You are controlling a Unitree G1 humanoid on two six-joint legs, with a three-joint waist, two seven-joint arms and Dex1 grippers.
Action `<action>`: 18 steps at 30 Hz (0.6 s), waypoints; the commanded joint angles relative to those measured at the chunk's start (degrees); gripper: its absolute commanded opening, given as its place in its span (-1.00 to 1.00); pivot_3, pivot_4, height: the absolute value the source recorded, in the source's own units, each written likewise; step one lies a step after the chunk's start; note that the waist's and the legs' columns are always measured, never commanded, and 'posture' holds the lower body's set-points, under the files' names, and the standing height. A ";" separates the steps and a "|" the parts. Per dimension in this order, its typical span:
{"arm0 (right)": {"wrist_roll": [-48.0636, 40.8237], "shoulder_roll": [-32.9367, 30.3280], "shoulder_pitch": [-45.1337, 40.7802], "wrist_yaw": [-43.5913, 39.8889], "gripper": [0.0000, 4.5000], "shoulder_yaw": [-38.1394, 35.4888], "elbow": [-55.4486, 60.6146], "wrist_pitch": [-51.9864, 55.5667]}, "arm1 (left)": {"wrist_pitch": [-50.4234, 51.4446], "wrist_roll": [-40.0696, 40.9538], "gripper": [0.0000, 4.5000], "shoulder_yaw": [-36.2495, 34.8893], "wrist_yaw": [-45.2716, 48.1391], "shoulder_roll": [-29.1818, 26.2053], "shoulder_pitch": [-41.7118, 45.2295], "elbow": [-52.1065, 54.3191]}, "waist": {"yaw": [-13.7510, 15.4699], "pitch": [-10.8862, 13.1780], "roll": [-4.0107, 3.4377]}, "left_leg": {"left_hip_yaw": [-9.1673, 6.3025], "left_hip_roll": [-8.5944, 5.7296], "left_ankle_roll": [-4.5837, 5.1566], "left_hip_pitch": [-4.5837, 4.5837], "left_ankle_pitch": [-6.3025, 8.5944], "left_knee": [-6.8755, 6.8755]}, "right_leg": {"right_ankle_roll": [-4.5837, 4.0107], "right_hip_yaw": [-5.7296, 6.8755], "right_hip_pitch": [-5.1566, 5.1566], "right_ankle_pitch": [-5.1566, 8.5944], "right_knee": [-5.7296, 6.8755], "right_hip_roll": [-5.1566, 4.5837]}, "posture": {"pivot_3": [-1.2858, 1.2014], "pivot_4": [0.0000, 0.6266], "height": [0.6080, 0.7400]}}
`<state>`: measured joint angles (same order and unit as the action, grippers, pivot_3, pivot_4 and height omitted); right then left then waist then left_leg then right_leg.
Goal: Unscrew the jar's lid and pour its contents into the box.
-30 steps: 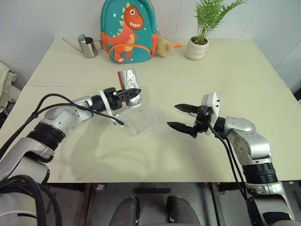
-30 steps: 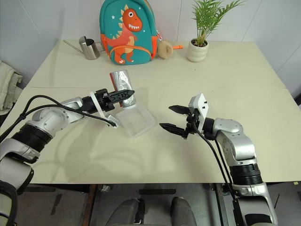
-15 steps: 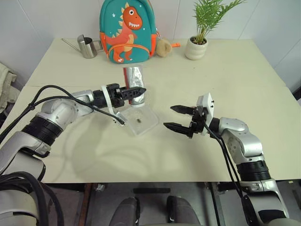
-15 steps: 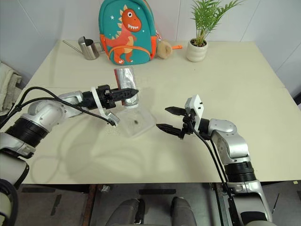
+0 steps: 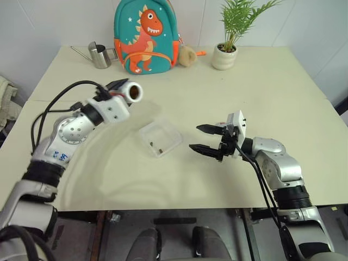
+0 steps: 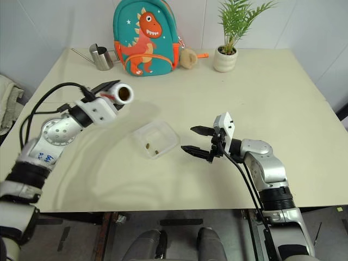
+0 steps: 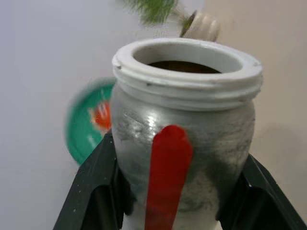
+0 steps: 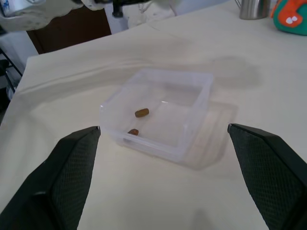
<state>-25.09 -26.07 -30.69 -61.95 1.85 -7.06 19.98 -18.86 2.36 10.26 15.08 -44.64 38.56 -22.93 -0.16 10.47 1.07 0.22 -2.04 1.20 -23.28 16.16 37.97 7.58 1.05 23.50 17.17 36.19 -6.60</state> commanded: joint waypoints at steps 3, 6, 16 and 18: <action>0.40 -1.44 -0.26 -0.78 0.99 -1.07 1.51 -2.50 | 27.35 20.42 -0.15 -16.64 1.53 3.70 -5.16 9.69 | -0.19 -0.02 0.03 | -0.02 0.00 -0.01 0.01 0.01 0.04 | 0.01 -0.02 0.00 -0.01 0.04 0.01 | 0.03 -0.52 1.00; 1.13 -1.93 -0.65 -1.35 0.99 -0.83 0.99 -3.42 | 35.39 25.41 -0.15 -23.16 0.29 5.67 -8.01 12.22 | -0.18 -0.03 0.04 | -0.03 0.02 -0.05 0.05 0.03 0.03 | 0.01 -0.02 0.01 -0.01 0.08 0.03 | 0.03 -0.52 1.00; 2.82 -1.74 -5.60 -3.66 0.99 -0.29 -3.29 -7.90 | 33.02 22.81 -0.15 -35.93 -4.24 7.29 -12.56 4.75 | -0.07 -0.05 0.07 | -0.02 0.03 -0.12 0.09 0.08 0.04 | -0.02 0.00 -0.01 -0.02 0.04 0.04 | 0.03 -0.52 1.00; 2.99 -1.76 -6.03 -3.95 0.99 -0.18 -3.49 -7.96 | 30.71 22.36 -0.15 -37.71 -5.17 7.94 -12.32 1.88 | -0.06 -0.07 0.11 | -0.01 0.03 -0.13 0.10 0.08 0.02 | -0.02 0.01 -0.01 -0.02 0.02 0.04 | 0.03 -0.52 1.00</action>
<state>-21.88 -27.48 -35.77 -65.42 1.95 -11.11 12.97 14.73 25.59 -24.82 10.91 -36.58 26.15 -20.12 -0.22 10.40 1.18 0.20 -2.00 1.07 -23.18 16.25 37.98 7.56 1.06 23.49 17.15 36.20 -6.56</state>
